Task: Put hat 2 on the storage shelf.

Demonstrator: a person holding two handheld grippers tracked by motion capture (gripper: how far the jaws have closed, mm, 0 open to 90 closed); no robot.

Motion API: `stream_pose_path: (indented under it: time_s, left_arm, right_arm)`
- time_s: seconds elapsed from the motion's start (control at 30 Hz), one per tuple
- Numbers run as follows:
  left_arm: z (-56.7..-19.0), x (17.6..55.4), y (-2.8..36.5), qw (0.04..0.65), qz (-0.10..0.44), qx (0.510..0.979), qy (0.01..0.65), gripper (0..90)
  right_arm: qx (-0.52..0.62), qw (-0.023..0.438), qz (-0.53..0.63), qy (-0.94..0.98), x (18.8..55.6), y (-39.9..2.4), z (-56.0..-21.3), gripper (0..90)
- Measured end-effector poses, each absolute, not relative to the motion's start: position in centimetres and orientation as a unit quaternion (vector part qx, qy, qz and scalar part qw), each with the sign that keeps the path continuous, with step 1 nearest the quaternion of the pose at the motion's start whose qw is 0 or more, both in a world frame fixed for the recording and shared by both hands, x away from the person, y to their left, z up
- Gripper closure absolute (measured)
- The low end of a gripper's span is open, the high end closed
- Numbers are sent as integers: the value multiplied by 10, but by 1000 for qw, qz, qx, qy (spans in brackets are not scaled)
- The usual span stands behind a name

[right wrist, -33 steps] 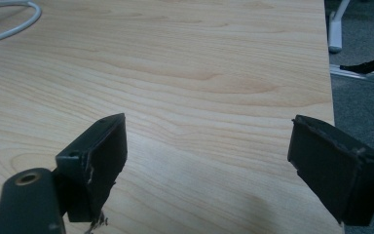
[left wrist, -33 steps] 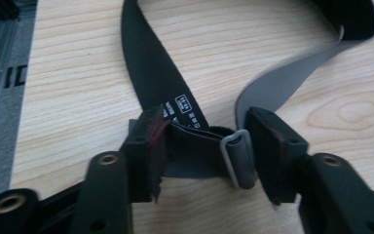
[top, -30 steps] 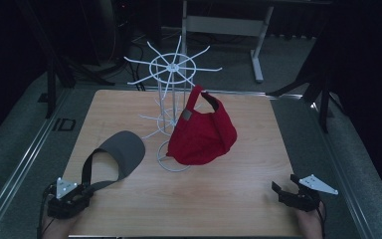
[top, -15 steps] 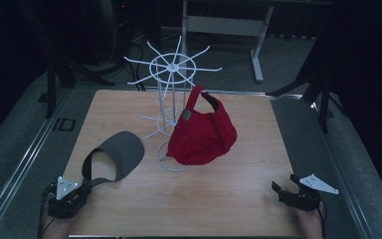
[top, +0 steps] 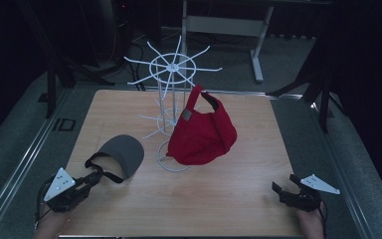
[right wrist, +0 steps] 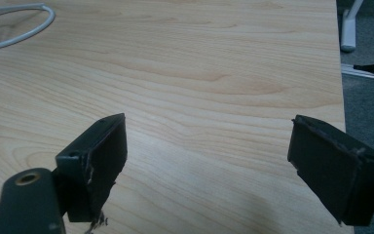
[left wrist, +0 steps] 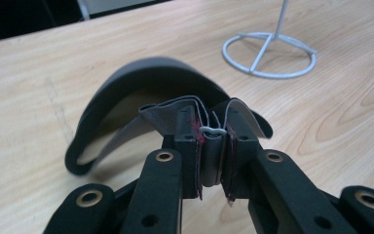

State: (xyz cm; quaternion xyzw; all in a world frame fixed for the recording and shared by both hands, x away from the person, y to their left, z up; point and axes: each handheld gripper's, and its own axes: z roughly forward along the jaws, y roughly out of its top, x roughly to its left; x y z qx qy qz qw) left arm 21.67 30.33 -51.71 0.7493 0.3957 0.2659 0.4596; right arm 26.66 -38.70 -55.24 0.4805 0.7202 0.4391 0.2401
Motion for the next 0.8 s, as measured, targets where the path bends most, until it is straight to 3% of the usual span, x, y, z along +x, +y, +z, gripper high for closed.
stream_pose_path:
  time_s: [0.8]
  left_arm:
    - [-438,234,290,507,289,737,342,803]
  right_arm:
    - [486,242,444,713,264,-387,-553,142]
